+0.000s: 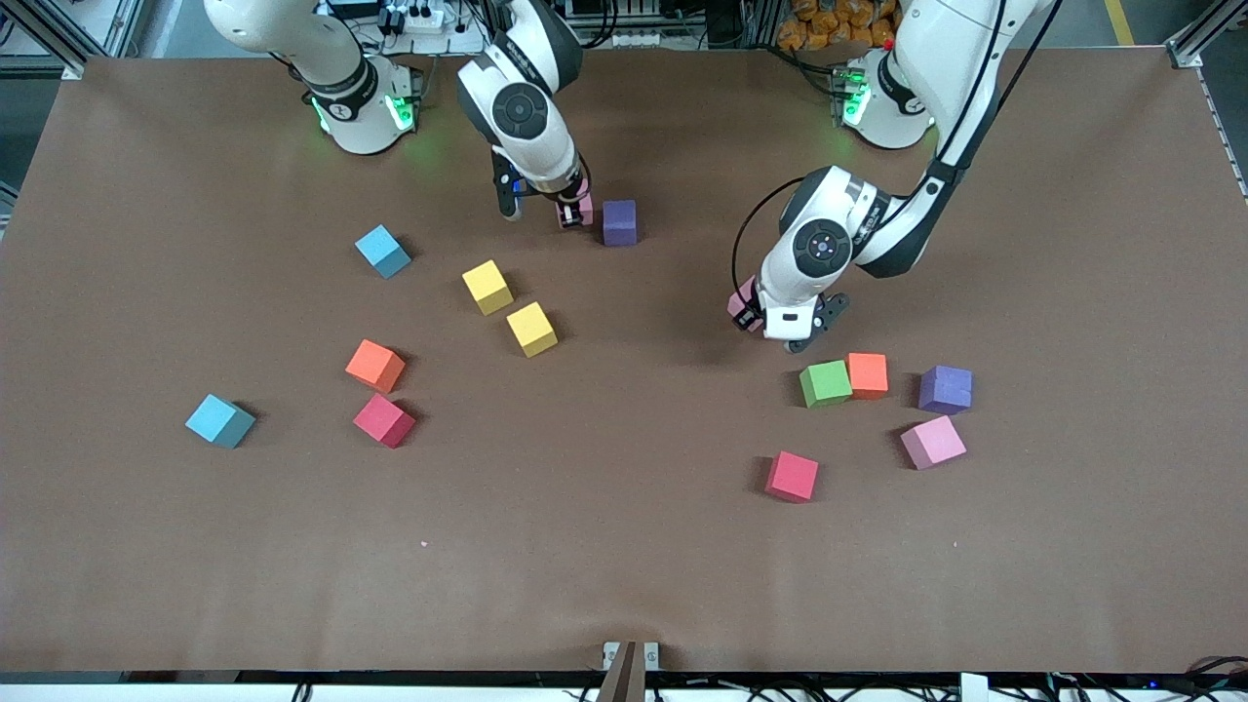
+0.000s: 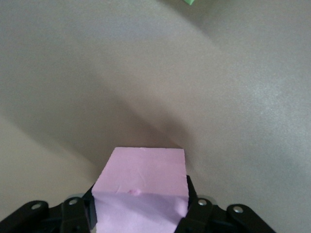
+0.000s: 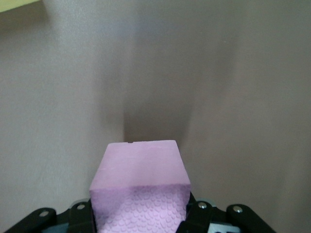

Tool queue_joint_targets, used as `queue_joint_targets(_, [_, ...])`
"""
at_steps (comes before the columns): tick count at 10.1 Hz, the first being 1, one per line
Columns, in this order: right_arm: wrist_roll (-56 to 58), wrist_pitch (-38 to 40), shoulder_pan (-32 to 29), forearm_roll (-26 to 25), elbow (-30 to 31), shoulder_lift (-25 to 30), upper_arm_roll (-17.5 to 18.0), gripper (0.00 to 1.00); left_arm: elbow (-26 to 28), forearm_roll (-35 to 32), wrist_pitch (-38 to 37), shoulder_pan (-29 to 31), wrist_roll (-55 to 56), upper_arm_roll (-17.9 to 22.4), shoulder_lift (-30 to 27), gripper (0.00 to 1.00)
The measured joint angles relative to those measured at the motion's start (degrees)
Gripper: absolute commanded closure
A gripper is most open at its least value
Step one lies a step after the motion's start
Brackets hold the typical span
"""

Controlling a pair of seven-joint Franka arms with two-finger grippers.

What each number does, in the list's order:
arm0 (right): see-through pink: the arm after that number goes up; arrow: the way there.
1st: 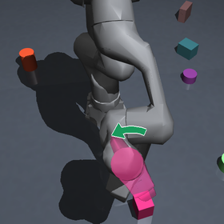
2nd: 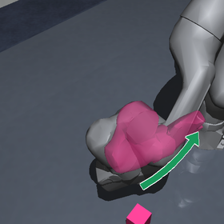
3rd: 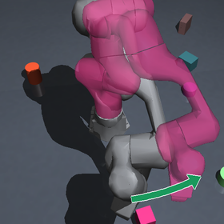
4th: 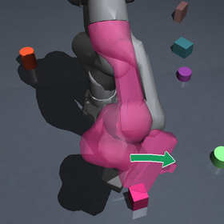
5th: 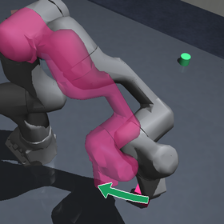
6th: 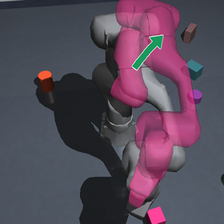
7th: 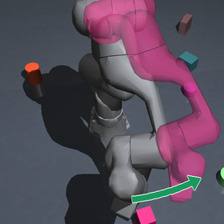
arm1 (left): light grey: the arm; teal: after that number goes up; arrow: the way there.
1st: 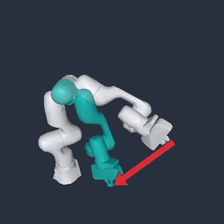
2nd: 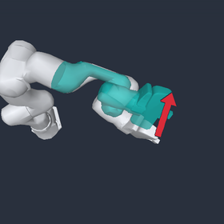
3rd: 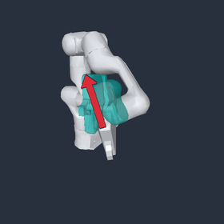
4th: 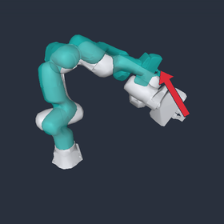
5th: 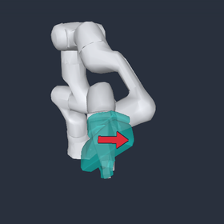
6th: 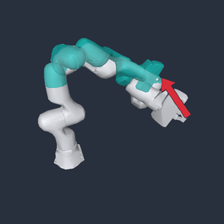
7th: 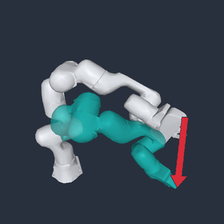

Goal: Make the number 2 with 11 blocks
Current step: 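Place the two pink cubes on either side of the purple cube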

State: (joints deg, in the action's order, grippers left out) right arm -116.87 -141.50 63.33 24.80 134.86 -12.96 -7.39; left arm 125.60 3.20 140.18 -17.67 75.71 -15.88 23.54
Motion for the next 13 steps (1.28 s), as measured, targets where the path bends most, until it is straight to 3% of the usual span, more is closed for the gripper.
queue_joint_targets(3, [0.0, -3.6, 0.0, 2.0, 0.0, -1.4, 0.1, 1.00, 0.0, 0.0, 1.7, 0.0, 11.6, -2.7, 0.0, 0.89])
queue_joint_targets(10, [-1.8, -8.5, 1.2, 5.6, 0.0, -4.1, 0.1, 1.00, 0.0, 0.0, 3.6, -0.1, 49.8, -11.6, 0.0, 0.88])
queue_joint_targets(13, [-2.3, -9.3, 1.2, 6.2, 0.0, -4.6, 0.0, 1.00, 0.5, 0.0, 4.0, 2.7, 58.5, -16.0, -0.1, 0.88])
